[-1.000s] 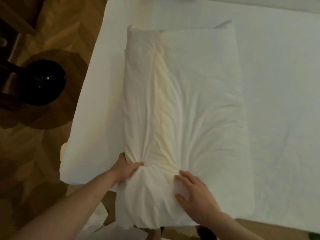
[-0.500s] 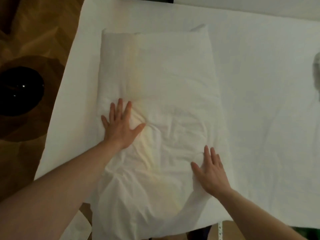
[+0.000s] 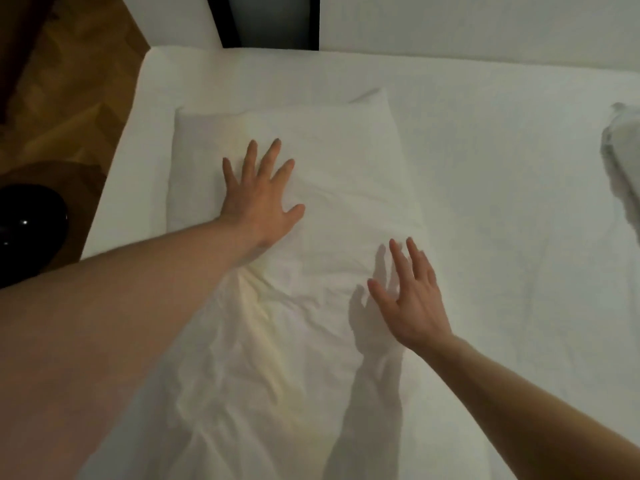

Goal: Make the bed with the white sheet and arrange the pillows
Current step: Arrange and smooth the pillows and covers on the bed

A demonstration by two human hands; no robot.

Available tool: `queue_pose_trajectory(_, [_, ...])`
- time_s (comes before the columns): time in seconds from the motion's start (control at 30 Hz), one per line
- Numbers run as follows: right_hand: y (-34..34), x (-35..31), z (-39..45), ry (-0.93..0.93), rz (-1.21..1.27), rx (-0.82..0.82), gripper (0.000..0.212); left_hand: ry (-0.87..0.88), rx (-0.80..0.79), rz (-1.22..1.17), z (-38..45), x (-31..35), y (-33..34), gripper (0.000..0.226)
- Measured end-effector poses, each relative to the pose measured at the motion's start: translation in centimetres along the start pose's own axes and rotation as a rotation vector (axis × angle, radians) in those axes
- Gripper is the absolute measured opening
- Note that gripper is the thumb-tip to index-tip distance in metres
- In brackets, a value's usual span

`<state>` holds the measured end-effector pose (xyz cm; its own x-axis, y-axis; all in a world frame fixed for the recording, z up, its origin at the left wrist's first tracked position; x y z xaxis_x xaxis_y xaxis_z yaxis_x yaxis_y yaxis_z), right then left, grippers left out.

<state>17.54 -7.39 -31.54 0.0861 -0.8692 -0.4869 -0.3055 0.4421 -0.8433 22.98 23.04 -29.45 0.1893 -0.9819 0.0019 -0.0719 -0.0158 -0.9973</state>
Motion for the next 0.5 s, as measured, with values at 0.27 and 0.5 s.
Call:
queue_pose_trajectory(0.27, [4.3,1.7,-1.8,0.182,-0.093,-0.221,0.083,-0.064,-0.082,-0.065,-3.8,0.8,5.5,0.088])
queue_pose_trajectory(0.5, [2.3,4.2,-5.8,0.236,-0.007,-0.082,0.09,-0.412,0.084,-0.255,-14.5,-7.5,5.8,0.101])
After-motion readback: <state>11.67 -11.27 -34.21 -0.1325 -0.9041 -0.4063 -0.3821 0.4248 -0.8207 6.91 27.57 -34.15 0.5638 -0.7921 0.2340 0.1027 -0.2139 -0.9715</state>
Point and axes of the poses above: each hand's wrist, its own z-axis towards the middle knuckle, its own y-axis out of the palm, x = y × z, the point moved 1 cm from there along z, towards the middle knuckle, and after that the axes turned 6 degrees about x, right-handed, at the moved point
